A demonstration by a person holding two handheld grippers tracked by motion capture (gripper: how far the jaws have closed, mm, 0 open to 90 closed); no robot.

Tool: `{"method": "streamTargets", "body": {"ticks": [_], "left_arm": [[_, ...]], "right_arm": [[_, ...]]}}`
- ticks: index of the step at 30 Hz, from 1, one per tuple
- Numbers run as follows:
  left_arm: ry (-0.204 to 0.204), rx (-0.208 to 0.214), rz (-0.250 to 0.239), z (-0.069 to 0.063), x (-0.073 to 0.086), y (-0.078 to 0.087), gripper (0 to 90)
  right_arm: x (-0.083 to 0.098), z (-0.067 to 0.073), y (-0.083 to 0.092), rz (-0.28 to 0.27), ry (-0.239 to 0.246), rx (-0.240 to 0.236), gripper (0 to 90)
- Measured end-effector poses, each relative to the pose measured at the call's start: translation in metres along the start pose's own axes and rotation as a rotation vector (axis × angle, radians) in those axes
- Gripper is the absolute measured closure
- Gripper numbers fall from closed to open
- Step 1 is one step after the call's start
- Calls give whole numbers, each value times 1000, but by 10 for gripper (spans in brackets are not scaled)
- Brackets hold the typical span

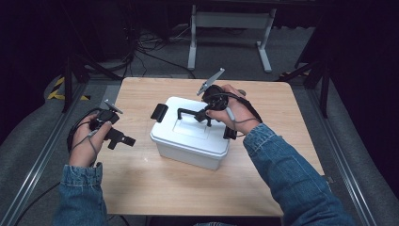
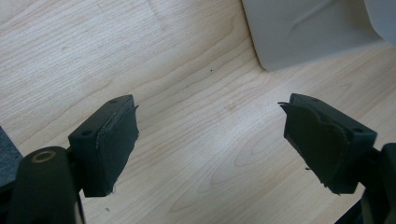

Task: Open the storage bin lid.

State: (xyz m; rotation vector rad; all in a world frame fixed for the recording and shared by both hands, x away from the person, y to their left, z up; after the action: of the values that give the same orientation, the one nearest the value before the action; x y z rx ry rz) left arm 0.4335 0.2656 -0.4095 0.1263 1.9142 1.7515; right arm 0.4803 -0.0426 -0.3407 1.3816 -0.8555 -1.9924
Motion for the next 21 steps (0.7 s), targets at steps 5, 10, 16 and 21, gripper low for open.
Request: {"method": "streamTargets", "body": {"ticks": [5, 10, 16, 21], "left_arm": [[-6, 14, 11, -1, 2, 0, 183], [8, 9, 0, 0, 3, 2, 184], [4, 12, 6, 0, 3, 1, 183], [4, 10, 6, 0, 3, 0, 183]], "right_arm": [[-4, 2, 5, -10, 21, 1, 836], [-7, 3, 13, -41, 33, -8, 842], [-10, 5, 27, -65, 44, 14, 842], [-11, 7, 35, -91, 51, 22, 842]]}}
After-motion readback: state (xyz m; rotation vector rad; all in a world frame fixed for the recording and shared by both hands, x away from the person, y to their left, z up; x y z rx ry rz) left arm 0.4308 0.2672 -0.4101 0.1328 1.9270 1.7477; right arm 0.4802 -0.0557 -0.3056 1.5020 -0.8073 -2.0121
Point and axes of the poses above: each handheld gripper's, and its own axes: y roughly backward along the jaws, x roughly out of its underside, z roughly to its left, the point moved 5 cm from there along -y, roughly forward along the jaws, and after that the axes turned 15 degrees about -x, right-handed, at the moved point
